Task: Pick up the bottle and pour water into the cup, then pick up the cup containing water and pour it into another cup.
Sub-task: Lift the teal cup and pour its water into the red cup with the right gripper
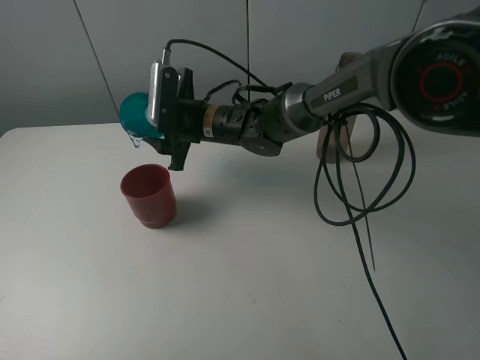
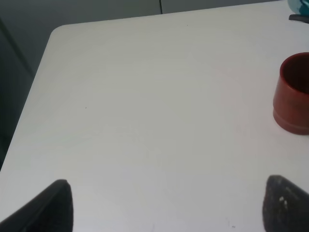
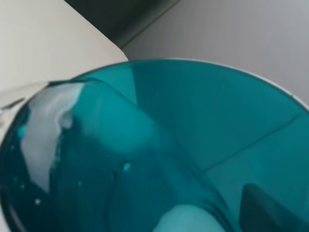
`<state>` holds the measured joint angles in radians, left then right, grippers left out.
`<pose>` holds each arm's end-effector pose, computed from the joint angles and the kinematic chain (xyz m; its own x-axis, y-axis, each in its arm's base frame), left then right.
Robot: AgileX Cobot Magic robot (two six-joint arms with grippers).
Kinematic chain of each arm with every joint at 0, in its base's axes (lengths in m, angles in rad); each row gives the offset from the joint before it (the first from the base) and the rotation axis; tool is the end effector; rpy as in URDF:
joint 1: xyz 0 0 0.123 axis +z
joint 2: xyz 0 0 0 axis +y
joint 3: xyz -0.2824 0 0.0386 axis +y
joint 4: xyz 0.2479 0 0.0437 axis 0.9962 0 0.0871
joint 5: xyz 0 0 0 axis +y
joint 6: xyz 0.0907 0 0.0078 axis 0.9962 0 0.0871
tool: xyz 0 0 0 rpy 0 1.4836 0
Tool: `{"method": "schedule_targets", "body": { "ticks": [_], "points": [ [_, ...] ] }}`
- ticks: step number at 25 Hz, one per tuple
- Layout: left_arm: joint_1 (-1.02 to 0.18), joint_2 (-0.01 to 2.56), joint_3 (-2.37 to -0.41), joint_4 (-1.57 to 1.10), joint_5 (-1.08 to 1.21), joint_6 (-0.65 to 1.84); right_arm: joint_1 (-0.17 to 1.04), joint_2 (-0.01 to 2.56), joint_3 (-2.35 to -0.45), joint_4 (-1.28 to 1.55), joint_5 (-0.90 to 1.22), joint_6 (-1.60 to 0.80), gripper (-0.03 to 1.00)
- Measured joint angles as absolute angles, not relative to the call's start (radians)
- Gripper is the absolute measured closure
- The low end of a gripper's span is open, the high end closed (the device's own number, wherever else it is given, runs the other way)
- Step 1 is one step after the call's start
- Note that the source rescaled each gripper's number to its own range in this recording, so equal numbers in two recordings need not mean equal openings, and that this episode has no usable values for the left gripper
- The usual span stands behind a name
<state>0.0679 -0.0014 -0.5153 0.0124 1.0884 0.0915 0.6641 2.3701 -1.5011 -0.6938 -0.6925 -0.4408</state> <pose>-0.0081 0.0005 0.2792 -0.4700 0.0654 -0.8802 -0.0321 0.9953 0.0910 0.3740 0.3398 0.1133 0.6537 -0.4702 -0.5930 -0.6079 0.1406 -0.7815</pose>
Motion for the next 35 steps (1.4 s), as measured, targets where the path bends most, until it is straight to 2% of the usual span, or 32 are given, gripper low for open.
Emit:
{"method": "schedule_targets", "body": {
  "ticks": [18, 35],
  "points": [
    [0.068, -0.001, -0.515, 0.012, 1.088, 0.090, 0.667, 2.370, -1.501, -0.661, -0.726, -0.885, 0.87],
    [0.068, -0.001, -0.515, 0.012, 1.088, 0.086, 0.667, 2.368, -1.508, -0.646, -0.752, -1.056, 0.87]
  ]
}}
